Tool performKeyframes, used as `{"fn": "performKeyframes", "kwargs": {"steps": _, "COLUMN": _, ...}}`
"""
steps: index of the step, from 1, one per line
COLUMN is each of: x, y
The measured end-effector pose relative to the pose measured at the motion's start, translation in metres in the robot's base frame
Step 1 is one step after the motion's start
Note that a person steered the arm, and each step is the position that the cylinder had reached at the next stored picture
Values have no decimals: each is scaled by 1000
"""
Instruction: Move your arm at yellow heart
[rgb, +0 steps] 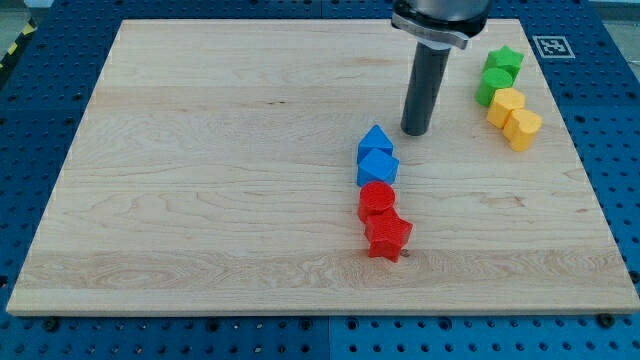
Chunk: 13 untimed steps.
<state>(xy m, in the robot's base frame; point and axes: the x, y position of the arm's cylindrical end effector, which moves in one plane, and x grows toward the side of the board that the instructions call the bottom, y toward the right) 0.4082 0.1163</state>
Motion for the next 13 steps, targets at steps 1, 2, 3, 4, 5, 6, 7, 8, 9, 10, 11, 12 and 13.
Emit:
{"fn": "performKeyframes", "kwargs": {"steps": 1, "x": 1, "y": 10}}
{"fn": "performKeyframes", "kwargs": {"steps": 2, "x": 15, "y": 16}}
{"fn": "performKeyframes", "kwargs": {"steps": 3, "x": 30, "y": 41}}
{"fn": "performKeyframes", "kwargs": {"steps": 4, "x": 49, "y": 73}}
{"fn": "performKeyframes", "kwargs": {"steps": 5, "x": 49, "y": 74}}
{"fn": "performKeyframes", "kwargs": {"steps": 6, "x": 50, "y": 74}}
{"fn": "performKeyframes", "kwargs": {"steps": 7, "x": 63, "y": 84}}
{"fn": "performKeyframes", "kwargs": {"steps": 8, "x": 74, "y": 92}}
{"fn": "performKeyframes", "kwargs": {"steps": 9, "x": 74, "y": 92}}
{"fn": "performKeyframes", "kwargs": {"steps": 10, "x": 80, "y": 92}}
{"fn": "performKeyframes", "kwargs": {"steps": 11, "x": 81, "y": 92}}
{"fn": "performKeyframes", "kwargs": {"steps": 12, "x": 81, "y": 92}}
{"fn": "performKeyframes", "kwargs": {"steps": 13, "x": 84, "y": 95}}
